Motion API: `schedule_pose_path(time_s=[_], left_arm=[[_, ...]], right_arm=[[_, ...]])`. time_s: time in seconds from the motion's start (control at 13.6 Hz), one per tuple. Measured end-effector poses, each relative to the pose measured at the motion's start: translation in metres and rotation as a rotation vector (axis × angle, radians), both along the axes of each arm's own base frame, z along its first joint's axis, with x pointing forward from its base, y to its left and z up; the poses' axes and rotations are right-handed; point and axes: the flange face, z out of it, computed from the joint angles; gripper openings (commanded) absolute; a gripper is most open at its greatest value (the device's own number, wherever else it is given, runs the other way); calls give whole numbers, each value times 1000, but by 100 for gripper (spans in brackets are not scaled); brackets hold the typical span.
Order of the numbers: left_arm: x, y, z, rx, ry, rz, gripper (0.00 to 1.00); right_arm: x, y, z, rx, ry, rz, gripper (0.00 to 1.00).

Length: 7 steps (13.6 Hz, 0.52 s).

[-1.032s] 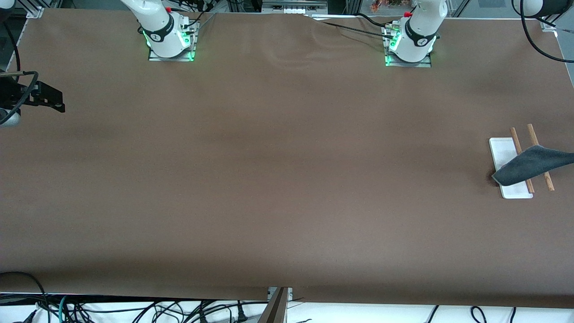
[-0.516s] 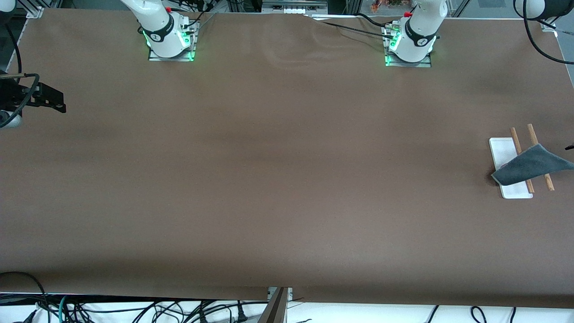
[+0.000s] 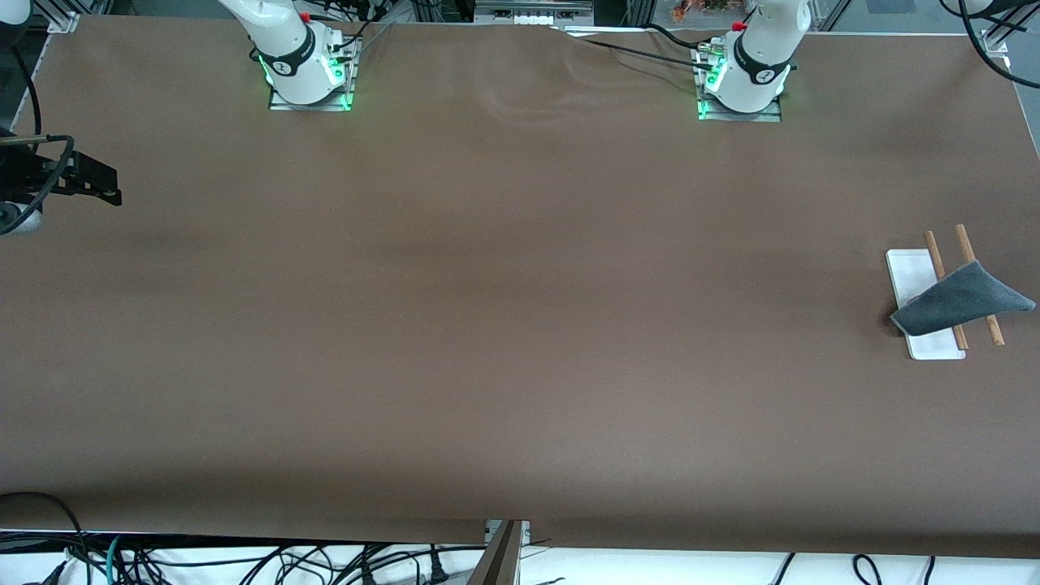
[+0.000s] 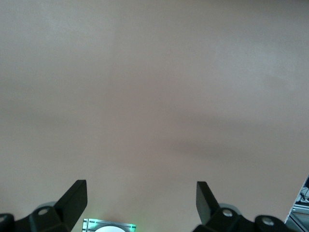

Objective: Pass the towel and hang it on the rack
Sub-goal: 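Lower the towel over the rack rods with the left gripper, then open the left gripper and raise it away from the rack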

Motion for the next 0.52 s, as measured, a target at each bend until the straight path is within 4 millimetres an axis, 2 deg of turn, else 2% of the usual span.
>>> schedule_pose_path(time_s=[0.15, 0.52], left_arm=[[8, -30, 30, -22, 7, 6, 100], [40, -141, 83, -29, 97, 139, 100]], right_arm=[[0, 0, 0, 0, 1, 0, 100], [0, 1, 0, 1, 0, 1, 100]])
